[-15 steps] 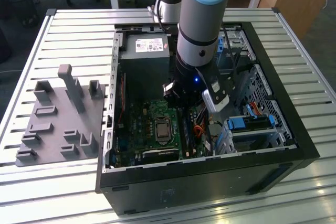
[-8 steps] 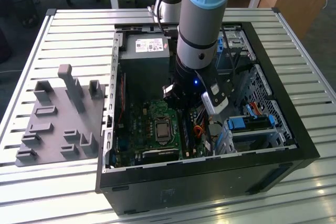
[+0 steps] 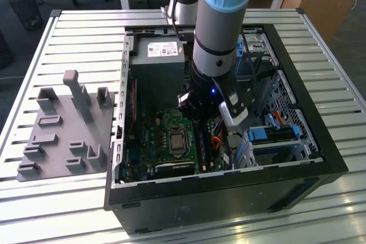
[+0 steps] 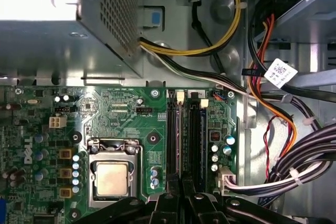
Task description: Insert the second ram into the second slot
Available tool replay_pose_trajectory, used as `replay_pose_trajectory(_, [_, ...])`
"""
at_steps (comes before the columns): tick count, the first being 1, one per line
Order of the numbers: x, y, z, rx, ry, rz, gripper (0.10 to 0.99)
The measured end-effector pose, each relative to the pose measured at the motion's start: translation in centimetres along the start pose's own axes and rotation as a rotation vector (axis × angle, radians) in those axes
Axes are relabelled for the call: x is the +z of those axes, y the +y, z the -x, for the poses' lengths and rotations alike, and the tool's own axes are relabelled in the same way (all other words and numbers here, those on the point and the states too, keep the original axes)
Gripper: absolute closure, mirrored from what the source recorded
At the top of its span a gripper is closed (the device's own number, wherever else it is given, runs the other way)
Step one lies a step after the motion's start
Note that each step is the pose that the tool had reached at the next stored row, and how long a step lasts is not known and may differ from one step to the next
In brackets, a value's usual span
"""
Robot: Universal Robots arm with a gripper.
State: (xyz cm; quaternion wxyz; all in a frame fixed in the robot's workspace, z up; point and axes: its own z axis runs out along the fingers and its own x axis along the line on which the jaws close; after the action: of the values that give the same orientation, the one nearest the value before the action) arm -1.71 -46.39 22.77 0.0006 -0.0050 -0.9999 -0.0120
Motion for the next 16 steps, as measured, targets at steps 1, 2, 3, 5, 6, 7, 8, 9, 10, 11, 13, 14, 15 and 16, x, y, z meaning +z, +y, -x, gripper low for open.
replay_pose_trajectory(1, [0.04,0.0,0.01,0.004,-0.0001,0.0,0.949])
replay_pose_trajectory(2, [0.08,0.0,0.02,0.007,-0.0001,0.0,0.949])
replay_pose_trajectory(3, [0.12,-0.01,0.02,0.008,-0.0001,0.0,0.949])
replay_pose_trajectory(5, [0.21,-0.01,0.02,0.008,-0.0002,0.0,0.949])
replay_pose_trajectory(6, [0.25,-0.01,0.02,0.008,-0.0002,0.0,0.949])
replay_pose_trajectory(7, [0.29,-0.01,0.02,0.008,-0.0001,0.0,0.949])
replay_pose_trajectory(8, [0.31,-0.01,0.02,0.008,-0.0001,0.0,0.949])
replay_pose_trajectory(9, [0.33,-0.01,0.02,0.008,-0.0001,0.0,0.949])
replay_pose_trajectory(10, [0.36,-0.01,0.02,0.008,-0.0001,0.0,0.949])
replay_pose_trajectory(11, [0.38,-0.01,0.02,0.009,-0.0002,0.0,0.949])
replay_pose_trajectory(13, [0.41,-0.01,0.03,0.01,-0.0002,0.0,0.949])
replay_pose_trajectory(14, [0.44,-0.01,0.04,0.011,-0.0002,0.0,0.949])
replay_pose_trajectory(15, [0.47,-0.01,0.04,0.012,-0.0003,0.0,0.949])
replay_pose_trajectory(16, [0.5,-0.01,0.04,0.012,-0.0003,0.0,0.949])
